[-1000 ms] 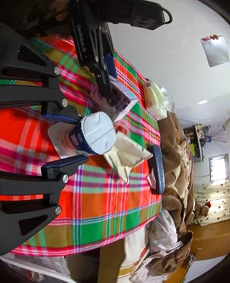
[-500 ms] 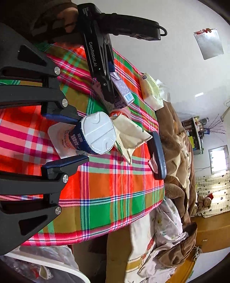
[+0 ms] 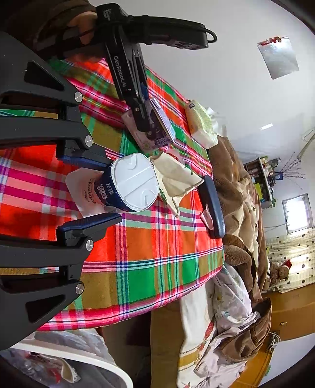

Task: Collect trash
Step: 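Carry the purple milk carton and yogurt cup from the bed over the white bin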

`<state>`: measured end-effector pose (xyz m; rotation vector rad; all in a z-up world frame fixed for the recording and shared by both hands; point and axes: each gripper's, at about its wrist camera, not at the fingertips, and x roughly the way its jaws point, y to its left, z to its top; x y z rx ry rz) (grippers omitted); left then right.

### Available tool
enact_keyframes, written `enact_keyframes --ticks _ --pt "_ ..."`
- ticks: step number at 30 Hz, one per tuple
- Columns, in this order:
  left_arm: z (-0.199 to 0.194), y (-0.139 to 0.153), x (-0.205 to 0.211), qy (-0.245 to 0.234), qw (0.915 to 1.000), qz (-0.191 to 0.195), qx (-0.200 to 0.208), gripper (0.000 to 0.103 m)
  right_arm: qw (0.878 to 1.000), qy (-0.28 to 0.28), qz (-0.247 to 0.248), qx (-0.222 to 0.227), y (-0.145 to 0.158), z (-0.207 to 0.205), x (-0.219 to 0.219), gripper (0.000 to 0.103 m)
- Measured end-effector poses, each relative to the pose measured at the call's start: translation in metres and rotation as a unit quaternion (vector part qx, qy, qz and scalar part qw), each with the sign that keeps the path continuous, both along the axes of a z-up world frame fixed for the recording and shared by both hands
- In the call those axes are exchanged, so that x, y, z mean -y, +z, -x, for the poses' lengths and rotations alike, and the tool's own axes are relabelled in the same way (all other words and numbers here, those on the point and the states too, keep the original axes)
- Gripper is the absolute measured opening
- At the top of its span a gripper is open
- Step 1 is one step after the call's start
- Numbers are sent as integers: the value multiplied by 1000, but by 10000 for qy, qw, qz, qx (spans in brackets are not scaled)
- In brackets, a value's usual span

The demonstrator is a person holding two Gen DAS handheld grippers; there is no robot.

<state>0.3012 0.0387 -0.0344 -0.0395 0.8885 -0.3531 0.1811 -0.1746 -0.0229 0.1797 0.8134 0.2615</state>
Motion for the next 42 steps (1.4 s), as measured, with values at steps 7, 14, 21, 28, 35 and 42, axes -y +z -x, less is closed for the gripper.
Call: enact_keyframes --ticks 7,14,21,28,35,42 --pt "26 12 3 52 9999 -19 116 38 9999 -29 -68 90 6 11 5 37" --pt "49 17 5 107 9998 25 146 38 9997 -50 -112 210 13 23 11 37" --pt "75 34 17 25 9994 95 339 38 9991 -177 -169 336 20 35 23 37" --pt "101 53 46 -229 9980 124 568 38 9977 -394 -156 520 30 53 42 37" --pt "125 68 86 -601 9949 173 788 38 9952 -693 -97 685 40 74 73 37" --pt "145 76 134 -1007 9903 85 956 38 9910 -1098 -26 760 45 91 109 37"
